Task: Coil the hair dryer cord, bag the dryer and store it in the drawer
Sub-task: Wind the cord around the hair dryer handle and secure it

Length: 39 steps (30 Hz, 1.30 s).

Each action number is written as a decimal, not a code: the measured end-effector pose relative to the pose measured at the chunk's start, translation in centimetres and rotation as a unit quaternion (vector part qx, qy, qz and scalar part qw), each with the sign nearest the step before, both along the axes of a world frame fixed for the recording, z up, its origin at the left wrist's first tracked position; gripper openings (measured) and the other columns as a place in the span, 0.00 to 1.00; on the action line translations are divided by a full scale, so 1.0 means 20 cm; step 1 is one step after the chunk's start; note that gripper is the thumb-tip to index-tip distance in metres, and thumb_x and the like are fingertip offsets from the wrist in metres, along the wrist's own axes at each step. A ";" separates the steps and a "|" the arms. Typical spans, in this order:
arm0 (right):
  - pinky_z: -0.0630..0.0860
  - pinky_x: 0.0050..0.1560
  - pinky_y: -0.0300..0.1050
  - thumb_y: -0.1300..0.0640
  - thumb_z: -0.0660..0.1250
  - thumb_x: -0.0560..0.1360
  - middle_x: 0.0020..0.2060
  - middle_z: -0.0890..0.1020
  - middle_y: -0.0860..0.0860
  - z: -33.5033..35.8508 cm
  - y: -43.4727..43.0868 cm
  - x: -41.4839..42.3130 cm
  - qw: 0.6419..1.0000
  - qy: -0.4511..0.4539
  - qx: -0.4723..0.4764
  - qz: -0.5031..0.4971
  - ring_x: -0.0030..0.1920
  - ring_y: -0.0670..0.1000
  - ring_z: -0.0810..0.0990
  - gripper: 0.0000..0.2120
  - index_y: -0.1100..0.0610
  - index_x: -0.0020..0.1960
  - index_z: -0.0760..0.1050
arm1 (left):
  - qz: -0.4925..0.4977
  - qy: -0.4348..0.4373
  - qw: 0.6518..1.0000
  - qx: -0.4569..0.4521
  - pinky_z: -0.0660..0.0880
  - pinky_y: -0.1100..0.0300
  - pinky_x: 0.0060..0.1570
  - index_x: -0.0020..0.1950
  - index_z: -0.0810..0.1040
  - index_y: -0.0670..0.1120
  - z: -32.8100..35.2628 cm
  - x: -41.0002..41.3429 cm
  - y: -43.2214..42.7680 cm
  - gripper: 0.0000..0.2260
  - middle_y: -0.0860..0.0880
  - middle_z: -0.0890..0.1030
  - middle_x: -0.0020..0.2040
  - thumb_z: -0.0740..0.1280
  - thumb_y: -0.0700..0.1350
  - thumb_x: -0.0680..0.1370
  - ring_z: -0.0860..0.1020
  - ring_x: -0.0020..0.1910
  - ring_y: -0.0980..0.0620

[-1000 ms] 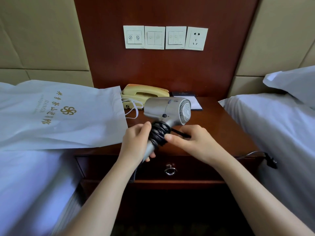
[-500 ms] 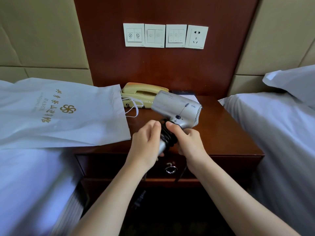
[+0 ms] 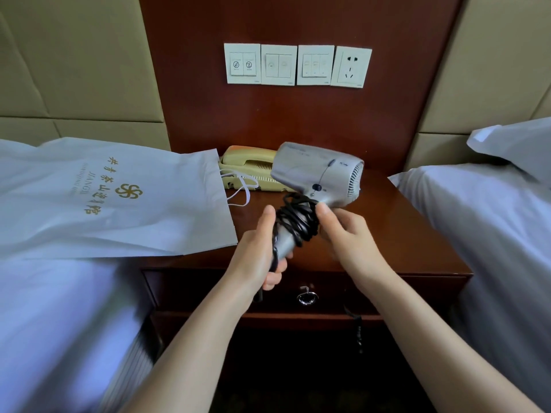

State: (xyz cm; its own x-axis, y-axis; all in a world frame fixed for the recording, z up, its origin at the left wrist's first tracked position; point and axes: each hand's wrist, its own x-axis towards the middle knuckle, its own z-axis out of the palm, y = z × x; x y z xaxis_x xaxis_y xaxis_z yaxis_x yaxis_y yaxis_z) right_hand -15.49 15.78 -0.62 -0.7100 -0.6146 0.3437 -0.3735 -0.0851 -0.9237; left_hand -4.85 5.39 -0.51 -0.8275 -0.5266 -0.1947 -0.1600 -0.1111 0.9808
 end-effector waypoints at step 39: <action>0.71 0.40 0.49 0.49 0.59 0.78 0.36 0.81 0.48 0.20 0.03 0.13 0.870 0.417 0.250 0.087 0.38 0.54 0.78 0.11 0.53 0.45 0.77 | 0.014 -0.034 0.971 -0.236 0.68 0.53 0.39 0.34 0.72 0.39 -0.05 -0.02 -0.05 0.46 0.46 0.72 0.27 0.35 0.78 0.58 0.73 0.32 0.46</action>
